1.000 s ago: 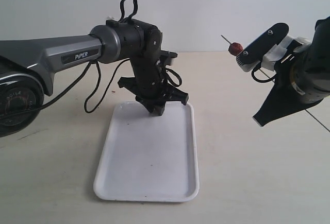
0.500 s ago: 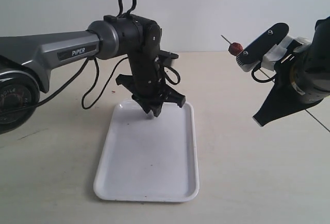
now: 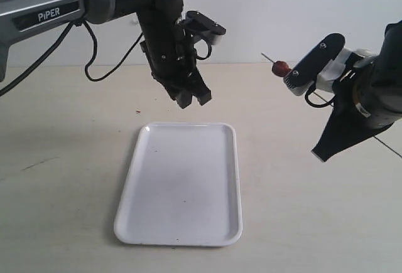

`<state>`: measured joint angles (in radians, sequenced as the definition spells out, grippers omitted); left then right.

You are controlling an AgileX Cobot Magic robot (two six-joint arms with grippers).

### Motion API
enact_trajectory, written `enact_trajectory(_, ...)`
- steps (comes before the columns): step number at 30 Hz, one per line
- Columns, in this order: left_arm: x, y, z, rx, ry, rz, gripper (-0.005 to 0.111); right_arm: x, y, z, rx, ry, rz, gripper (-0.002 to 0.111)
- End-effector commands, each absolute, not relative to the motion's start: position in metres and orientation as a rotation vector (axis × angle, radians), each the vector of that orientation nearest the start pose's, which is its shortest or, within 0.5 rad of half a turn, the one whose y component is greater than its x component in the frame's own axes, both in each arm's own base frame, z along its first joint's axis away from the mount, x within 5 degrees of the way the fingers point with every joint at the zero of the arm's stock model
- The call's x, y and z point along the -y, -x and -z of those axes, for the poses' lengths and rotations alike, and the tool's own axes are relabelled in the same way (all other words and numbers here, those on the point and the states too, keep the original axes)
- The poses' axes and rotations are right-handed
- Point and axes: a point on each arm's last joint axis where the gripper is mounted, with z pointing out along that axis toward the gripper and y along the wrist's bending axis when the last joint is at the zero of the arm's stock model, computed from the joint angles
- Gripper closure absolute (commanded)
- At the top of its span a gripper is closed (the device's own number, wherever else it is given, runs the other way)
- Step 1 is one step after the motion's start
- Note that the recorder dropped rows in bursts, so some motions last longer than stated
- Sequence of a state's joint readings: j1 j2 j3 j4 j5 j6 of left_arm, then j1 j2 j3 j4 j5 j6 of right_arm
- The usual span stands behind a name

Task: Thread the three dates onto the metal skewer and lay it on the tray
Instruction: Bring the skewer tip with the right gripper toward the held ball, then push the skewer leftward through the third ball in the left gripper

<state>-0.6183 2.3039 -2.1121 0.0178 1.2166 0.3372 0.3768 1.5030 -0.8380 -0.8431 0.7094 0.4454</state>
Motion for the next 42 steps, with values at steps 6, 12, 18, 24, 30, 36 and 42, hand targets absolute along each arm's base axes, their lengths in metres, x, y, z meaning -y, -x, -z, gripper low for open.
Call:
enact_trajectory(6, 0.283, -0.400, -0.223, -2.370, -1.630, -0.010, 0.080, -0.068, -0.269, -0.213, -2.509, 1.035, 0.566, 0.108)
enact_trajectory(12, 0.287, -0.397, -0.223, -2.204, -1.844, 0.027, 0.080, -0.073, -0.269, -0.212, -2.448, 1.190, 0.514, 0.108)
enact_trajectory(18, 0.292, -0.394, -0.224, -2.086, -1.958, 0.106, 0.080, -0.078, -0.271, -0.212, -2.350, 1.321, 0.502, 0.108)
enact_trajectory(24, 0.292, -0.394, -0.224, -2.025, -2.018, 0.094, 0.080, -0.076, -0.273, -0.214, -2.304, 1.383, 0.558, 0.108)
enact_trajectory(30, 0.289, -0.391, -0.212, -1.989, -2.117, 0.076, 0.080, -0.075, -0.274, -0.214, -2.290, 1.399, 0.578, 0.108)
enact_trajectory(36, 0.286, -0.386, -0.200, -1.977, -2.184, 0.093, 0.080, -0.077, -0.276, -0.215, -2.256, 1.397, 0.566, 0.108)
enact_trajectory(42, 0.285, -0.384, -0.207, -1.952, -2.189, 0.096, 0.080, -0.074, -0.275, -0.215, -2.244, 1.468, 0.626, 0.108)
